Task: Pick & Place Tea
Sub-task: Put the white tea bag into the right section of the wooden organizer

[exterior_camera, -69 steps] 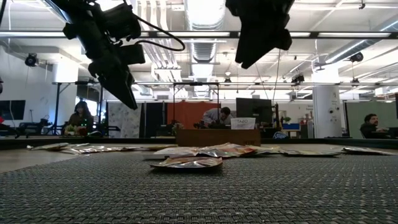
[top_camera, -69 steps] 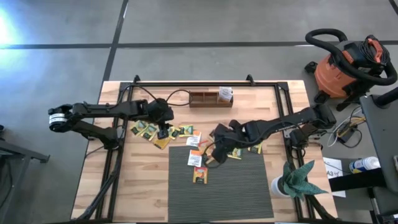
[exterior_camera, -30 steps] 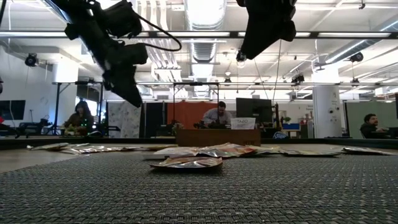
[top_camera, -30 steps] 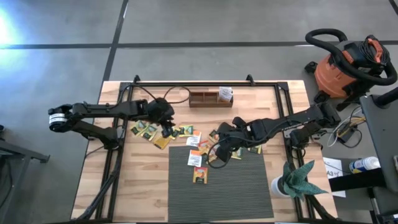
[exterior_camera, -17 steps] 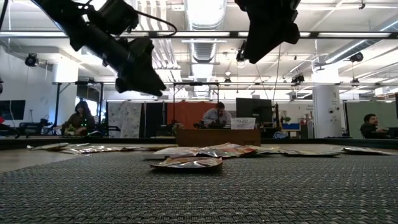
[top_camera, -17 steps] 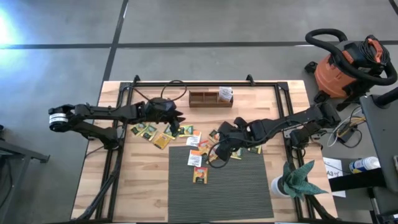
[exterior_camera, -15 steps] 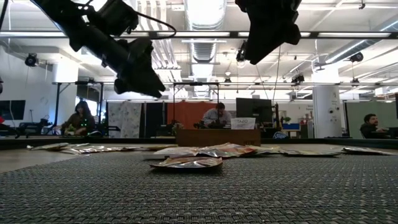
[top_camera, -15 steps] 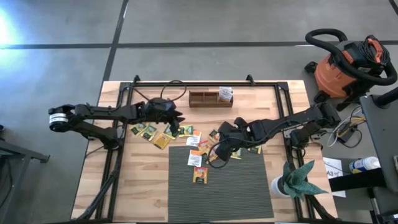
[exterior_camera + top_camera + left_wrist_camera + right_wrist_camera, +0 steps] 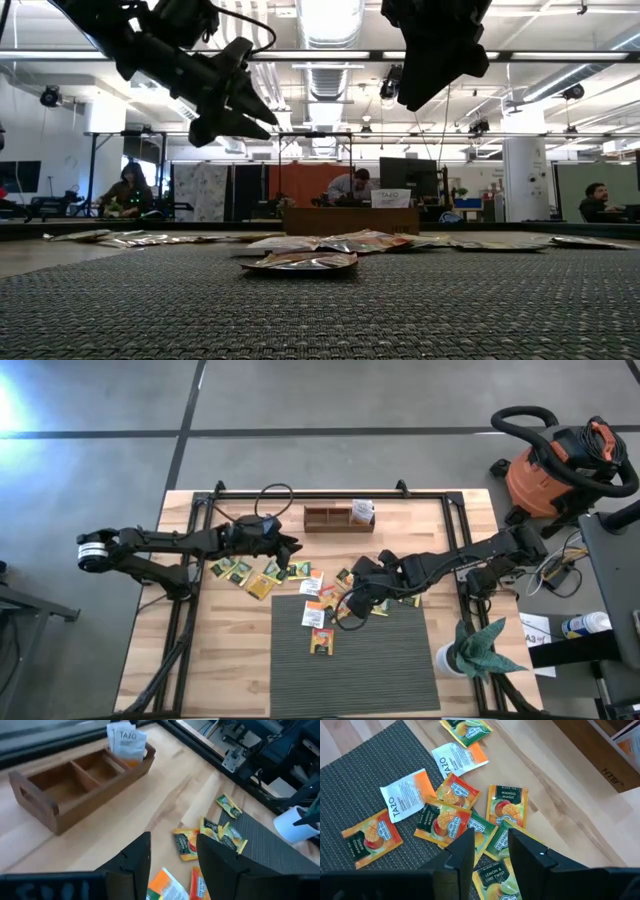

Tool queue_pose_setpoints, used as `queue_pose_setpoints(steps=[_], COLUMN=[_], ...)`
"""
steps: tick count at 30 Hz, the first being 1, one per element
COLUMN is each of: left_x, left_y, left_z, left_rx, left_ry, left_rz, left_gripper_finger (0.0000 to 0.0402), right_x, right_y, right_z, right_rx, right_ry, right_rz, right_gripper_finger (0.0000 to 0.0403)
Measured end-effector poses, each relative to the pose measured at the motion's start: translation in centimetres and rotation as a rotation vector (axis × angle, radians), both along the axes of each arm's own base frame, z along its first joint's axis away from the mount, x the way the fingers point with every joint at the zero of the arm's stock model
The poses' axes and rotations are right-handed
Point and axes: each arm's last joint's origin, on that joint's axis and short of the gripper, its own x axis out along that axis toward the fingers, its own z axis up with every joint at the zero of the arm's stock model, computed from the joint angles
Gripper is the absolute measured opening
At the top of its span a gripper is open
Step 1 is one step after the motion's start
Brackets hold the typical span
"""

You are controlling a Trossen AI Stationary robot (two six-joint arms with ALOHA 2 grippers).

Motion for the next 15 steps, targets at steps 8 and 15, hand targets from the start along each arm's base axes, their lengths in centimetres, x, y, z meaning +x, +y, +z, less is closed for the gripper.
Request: queue_pose_setpoints(steps=[8, 15], left_x=[0.5, 0.3], left_y=[-1.2, -5.6], left_z=[-0.9, -2.3], left_rx=[-0.226, -0.030], left_ry=[0.014, 0.211], left_rz=[-0.256, -0.439], left_gripper_finger=[0.0151, 0.0151], right_x=[0.0, 0.0], right_y=[0.0, 0.3], right_z=[-0.2, -0.3], right_rx=[-0.013, 0.004], right_ry=[0.017, 0.026], right_rz=[0.039, 0.060], right_gripper_finger=[0.0114, 0.0114])
